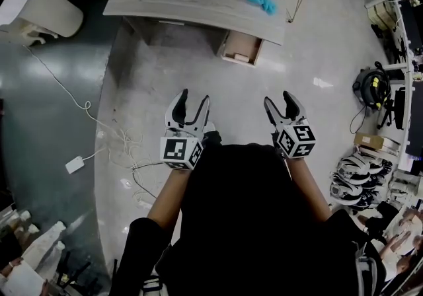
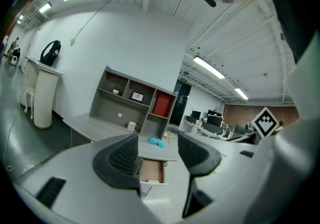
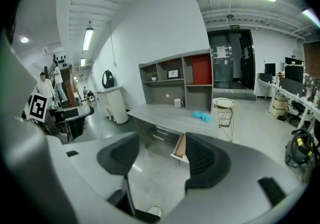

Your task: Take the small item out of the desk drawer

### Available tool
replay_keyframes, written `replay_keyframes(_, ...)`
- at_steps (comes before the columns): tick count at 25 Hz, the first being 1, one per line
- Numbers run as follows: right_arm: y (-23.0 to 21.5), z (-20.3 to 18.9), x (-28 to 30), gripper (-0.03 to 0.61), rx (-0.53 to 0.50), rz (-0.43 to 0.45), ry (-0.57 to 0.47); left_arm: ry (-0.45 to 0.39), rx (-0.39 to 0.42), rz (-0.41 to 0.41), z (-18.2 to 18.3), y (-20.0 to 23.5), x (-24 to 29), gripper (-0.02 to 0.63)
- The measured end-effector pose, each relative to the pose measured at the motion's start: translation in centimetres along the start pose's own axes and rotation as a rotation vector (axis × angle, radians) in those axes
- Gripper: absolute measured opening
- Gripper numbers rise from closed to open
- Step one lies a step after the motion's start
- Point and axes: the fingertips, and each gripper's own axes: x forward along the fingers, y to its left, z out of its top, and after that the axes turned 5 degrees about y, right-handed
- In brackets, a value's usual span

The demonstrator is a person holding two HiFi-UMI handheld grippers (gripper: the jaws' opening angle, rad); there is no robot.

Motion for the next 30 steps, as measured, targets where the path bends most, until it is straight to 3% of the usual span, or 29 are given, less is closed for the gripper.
replay_keyframes(16, 0.7, 1.8, 4.7, 0.279, -0.053, 0.067, 0.029, 0.03, -0.034, 0.027, -0.5, 3.2, 3.6, 0.227)
replay_keyframes(30, -6.6, 8.5, 15.6, 0.278, -0.09, 0.209, 0.032, 0.049, -0.011, 0.134, 3.3, 3.4, 15.4, 0.227)
